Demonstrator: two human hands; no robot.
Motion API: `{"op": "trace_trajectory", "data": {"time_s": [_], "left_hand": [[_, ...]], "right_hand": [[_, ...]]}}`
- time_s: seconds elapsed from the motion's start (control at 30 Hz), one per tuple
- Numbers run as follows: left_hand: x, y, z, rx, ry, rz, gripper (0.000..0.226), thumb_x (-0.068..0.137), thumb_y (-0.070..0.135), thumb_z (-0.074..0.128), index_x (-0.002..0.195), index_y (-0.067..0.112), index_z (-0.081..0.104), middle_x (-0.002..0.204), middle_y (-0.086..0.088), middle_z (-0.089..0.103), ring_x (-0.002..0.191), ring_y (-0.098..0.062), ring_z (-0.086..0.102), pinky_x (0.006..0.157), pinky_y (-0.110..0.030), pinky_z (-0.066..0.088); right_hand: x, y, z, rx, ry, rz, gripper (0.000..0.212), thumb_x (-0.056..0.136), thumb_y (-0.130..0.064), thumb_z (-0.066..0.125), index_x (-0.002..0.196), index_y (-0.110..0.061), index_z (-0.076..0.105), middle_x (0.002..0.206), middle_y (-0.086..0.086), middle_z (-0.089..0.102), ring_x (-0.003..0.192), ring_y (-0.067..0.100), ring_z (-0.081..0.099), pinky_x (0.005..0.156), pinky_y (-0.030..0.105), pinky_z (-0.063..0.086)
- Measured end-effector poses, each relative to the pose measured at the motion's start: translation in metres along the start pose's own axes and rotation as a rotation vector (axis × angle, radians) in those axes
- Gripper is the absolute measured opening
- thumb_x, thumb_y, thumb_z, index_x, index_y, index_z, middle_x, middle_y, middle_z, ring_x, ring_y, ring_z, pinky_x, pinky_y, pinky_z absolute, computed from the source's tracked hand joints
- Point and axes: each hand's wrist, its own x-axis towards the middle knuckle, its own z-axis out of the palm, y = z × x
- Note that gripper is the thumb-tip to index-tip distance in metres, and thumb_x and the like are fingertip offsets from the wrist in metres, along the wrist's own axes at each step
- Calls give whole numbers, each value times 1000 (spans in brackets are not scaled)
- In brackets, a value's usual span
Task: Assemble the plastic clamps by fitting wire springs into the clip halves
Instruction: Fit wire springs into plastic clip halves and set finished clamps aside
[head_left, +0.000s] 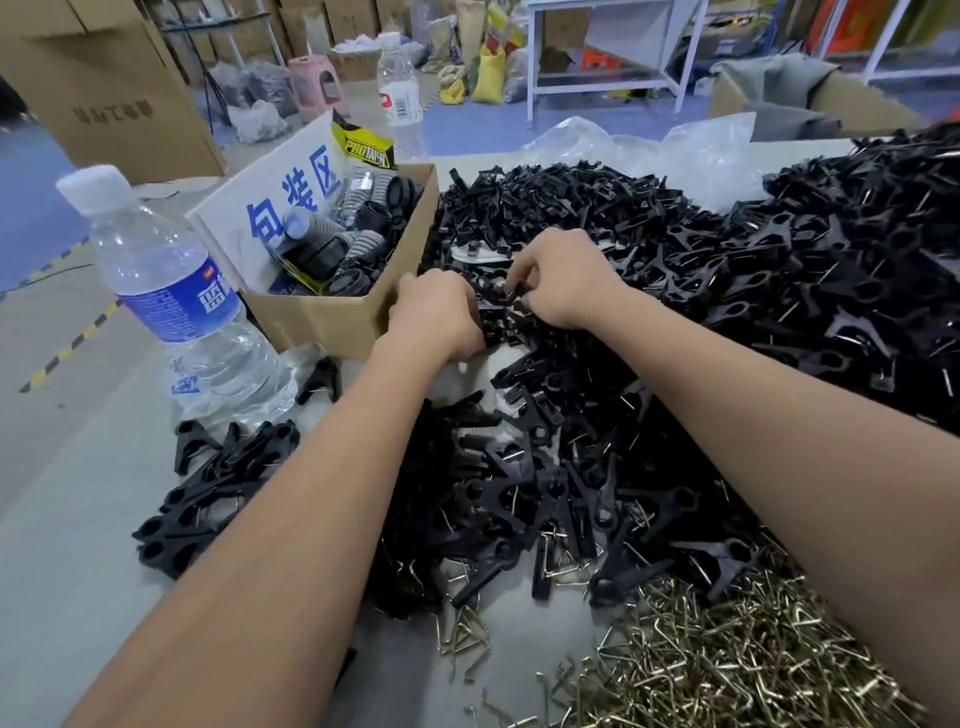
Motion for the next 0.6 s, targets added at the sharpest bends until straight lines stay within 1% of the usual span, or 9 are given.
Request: {"op": "trace_trajectory", "data": {"time_s": [0.1, 0.17, 0.23, 0.27, 0.3, 0.37, 0.43, 0.5, 0.6], "left_hand": [[-3, 2, 2, 15, 46, 55, 9, 88, 24, 76, 80, 23, 70, 100, -5, 62, 120, -32, 43, 90, -44, 44], [-5, 4, 1, 36, 86, 102, 12, 95, 23, 69, 82, 22, 68, 99, -7, 63, 119, -33, 45, 89, -43, 43], [-7, 5, -1, -42, 152, 116, 16, 98, 20, 64, 87, 13, 72, 99, -11, 69, 113, -32, 55, 91, -45, 50], [-9, 6, -2, -120, 193, 94, 18, 98, 18, 64, 85, 9, 74, 95, -10, 72, 103, -28, 62, 87, -44, 55], [-12, 7, -4, -229, 227, 51, 19, 96, 17, 67, 80, 10, 74, 87, -5, 74, 88, -21, 67, 80, -42, 58], [-23, 11, -6, -522, 256, -46, 22, 89, 15, 78, 68, 14, 71, 69, 5, 73, 67, -9, 69, 69, -35, 60], [-38, 19, -4, -934, 195, -100, 18, 84, 5, 82, 77, 9, 66, 82, -9, 77, 70, -16, 76, 68, -38, 64], [-55, 28, -2, -1343, 93, -125, 23, 85, -11, 73, 97, 5, 61, 103, -28, 72, 75, -28, 78, 65, -35, 64], [-80, 40, 6, -1518, 2, -102, 31, 90, -14, 60, 111, 6, 70, 100, -23, 73, 76, -24, 75, 70, -28, 61]], "right_hand": [[-6, 11, 1, 208, 142, 74, 19, 85, -10, 78, 96, -25, 81, 89, -2, 66, 96, 20, 68, 92, 32, 56], [-10, 15, 0, 372, 248, 121, 7, 86, -19, 81, 89, -26, 80, 85, -7, 67, 93, 15, 67, 91, 30, 54], [-17, 18, -2, 533, 303, 145, 6, 90, -23, 78, 84, -25, 79, 71, -12, 69, 72, 4, 64, 74, 29, 54], [-22, 19, -5, 602, 313, 156, 9, 93, -23, 75, 86, -24, 80, 67, -10, 71, 61, 0, 61, 64, 26, 51], [-28, 18, -8, 664, 311, 163, 11, 96, -22, 71, 89, -25, 81, 68, -8, 72, 56, -1, 59, 57, 23, 48], [-44, 18, -13, 765, 297, 140, 16, 97, -16, 69, 94, -25, 81, 76, -2, 75, 59, 3, 61, 52, 19, 46], [-64, 16, -16, 823, 307, 74, 18, 93, -10, 72, 95, -26, 82, 78, 4, 73, 63, 8, 64, 52, 18, 49], [-87, 15, -16, 872, 344, 19, 20, 90, -11, 76, 103, -27, 80, 74, 2, 73, 65, 11, 68, 53, 25, 54], [-125, 18, -17, 896, 404, -30, 35, 86, -16, 82, 115, -33, 74, 74, 2, 75, 65, 10, 65, 64, 25, 55]]}}
